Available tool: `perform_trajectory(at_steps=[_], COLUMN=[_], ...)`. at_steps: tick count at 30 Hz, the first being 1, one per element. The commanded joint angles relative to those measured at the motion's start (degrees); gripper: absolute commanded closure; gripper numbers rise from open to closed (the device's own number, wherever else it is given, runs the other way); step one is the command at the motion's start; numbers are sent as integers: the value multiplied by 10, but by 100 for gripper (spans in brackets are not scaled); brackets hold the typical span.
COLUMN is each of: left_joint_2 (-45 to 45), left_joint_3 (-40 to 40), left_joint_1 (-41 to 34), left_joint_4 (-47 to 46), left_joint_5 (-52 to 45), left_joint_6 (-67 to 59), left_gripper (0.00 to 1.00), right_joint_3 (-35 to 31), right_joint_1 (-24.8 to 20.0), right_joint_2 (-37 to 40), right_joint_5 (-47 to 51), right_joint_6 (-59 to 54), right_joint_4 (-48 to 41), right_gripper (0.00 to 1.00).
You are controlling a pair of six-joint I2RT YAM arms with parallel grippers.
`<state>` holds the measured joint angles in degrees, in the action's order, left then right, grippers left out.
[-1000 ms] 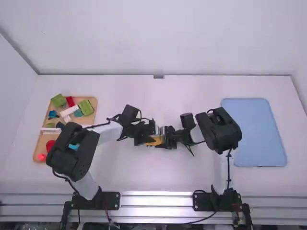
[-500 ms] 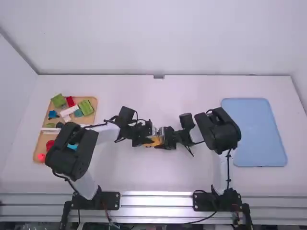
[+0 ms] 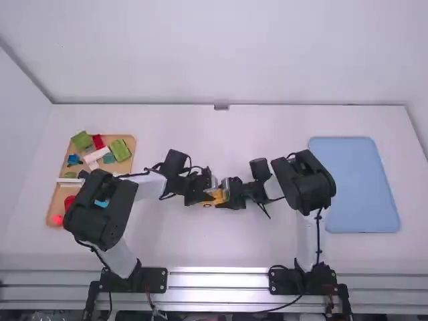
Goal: Assemble lego blocks to make yellow taxi
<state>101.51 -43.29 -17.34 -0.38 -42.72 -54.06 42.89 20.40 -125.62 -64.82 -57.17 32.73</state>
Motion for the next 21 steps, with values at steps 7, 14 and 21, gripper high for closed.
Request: perform_trajectory(at_steps=[7, 14, 21], left_joint_2=[45, 45, 43], left_joint_3=[28, 27, 27], left_joint_1=[-22, -35, -30], left_joint_4=[-36, -9, 34], left_joint_5=[194, 181, 158], left_joint_6=[28, 32, 33], left_gripper=[98, 98, 82], right_joint_3=[2, 2, 3], right_joint_1=[-5, -5, -5], right_joint_2=[-8, -8, -8], right_joint_5=[-7, -7, -7], right_joint_6=[-1, -1, 3], right_joint_4=[-6, -6, -5], right_gripper=[47, 47, 47])
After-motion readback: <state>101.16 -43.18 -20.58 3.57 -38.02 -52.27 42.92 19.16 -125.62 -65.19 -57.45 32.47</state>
